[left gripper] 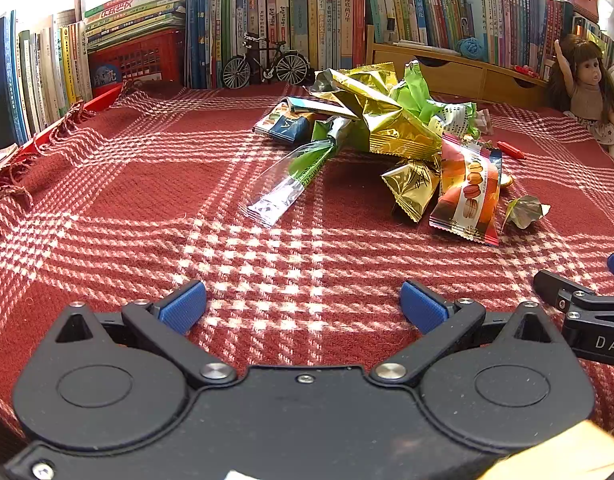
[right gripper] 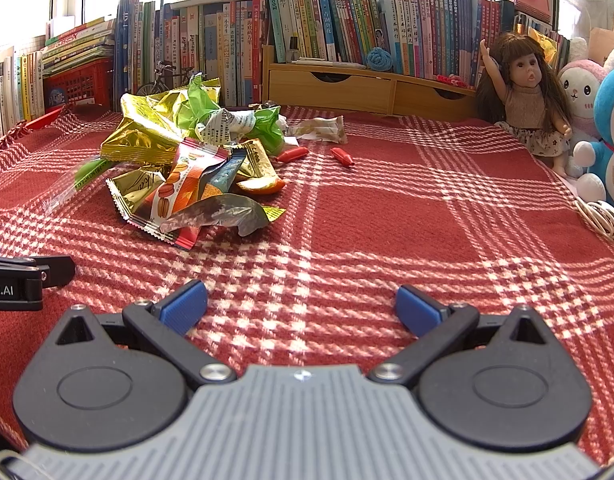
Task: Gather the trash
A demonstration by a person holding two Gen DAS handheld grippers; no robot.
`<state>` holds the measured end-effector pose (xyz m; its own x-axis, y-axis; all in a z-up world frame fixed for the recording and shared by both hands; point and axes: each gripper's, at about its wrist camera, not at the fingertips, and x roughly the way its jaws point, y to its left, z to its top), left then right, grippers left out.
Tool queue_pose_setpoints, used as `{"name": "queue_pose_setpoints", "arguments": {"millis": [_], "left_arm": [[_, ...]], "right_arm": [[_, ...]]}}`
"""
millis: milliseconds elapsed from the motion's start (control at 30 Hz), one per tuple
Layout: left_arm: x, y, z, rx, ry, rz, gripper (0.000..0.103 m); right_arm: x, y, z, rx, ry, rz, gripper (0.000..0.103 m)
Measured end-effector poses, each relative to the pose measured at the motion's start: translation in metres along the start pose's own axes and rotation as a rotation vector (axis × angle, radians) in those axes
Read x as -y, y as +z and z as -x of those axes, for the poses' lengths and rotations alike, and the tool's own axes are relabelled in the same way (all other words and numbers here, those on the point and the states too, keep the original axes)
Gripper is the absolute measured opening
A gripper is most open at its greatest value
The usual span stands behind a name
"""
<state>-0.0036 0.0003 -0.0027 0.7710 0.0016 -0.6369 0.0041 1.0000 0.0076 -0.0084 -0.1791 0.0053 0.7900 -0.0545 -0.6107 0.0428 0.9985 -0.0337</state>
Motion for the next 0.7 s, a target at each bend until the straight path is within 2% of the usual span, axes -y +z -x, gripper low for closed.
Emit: {"name": "queue_pose_setpoints", "arguments": {"millis": [700], "left_arm": [[-0.0012,0.0001,-0.0009,-0.006,-0.002,0.001,0.103]], "right_arm": [[0.0004,0.0032,-0.0056,-0.016,-0.002,-0.014,0.103]]}}
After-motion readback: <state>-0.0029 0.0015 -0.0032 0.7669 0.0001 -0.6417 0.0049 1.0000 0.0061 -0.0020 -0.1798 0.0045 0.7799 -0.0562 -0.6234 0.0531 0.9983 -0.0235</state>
